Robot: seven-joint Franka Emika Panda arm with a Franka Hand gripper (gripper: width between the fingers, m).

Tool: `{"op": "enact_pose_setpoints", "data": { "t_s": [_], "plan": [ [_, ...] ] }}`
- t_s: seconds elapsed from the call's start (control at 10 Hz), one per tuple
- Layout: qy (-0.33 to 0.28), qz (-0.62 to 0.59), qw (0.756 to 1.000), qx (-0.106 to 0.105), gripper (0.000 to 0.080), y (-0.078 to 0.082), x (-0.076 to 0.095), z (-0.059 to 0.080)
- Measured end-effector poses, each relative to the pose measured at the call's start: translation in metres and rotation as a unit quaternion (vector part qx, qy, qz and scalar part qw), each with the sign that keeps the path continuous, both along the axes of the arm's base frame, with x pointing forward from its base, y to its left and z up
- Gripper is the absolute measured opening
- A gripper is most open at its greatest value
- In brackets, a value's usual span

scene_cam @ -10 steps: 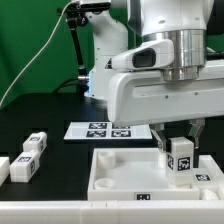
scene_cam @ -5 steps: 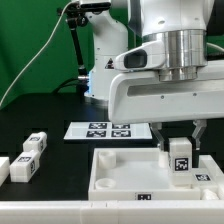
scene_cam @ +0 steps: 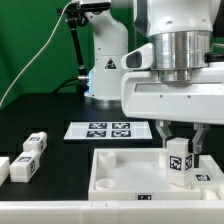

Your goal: Assemble one leg

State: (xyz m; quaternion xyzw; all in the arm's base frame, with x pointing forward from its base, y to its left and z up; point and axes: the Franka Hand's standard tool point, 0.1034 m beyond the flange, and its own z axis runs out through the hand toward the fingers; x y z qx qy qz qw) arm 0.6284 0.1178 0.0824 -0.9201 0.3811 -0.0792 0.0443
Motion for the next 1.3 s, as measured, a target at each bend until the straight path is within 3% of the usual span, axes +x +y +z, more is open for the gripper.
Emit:
{"op": "enact_pose_setpoints", "data": {
  "t_s": [0.3, 0.4, 0.5, 0.6, 0.9, 1.3],
  "plan": [
    [0.002, -0.086, 0.996, 0.016, 0.0298, 0.0006, 0.0001, 0.0002],
    [0.002, -0.069, 0.998, 0.012, 0.0463, 0.0009, -0.0001, -0.0001],
    [0.001, -0.053, 0.999, 0.009, 0.0463, 0.0005, 0.0, -0.0001],
    [0.0, -0.025, 1.0, 0.004, 0.06, -0.0013, 0.0003, -0.0002],
    [-0.006, 0.16, 0.986, -0.035, 0.0646, -0.002, 0.0007, -0.0004],
    [-0.011, 0.365, 0.928, -0.075, 0.0648, -0.0054, 0.0078, 0.0046]
  ]
}}
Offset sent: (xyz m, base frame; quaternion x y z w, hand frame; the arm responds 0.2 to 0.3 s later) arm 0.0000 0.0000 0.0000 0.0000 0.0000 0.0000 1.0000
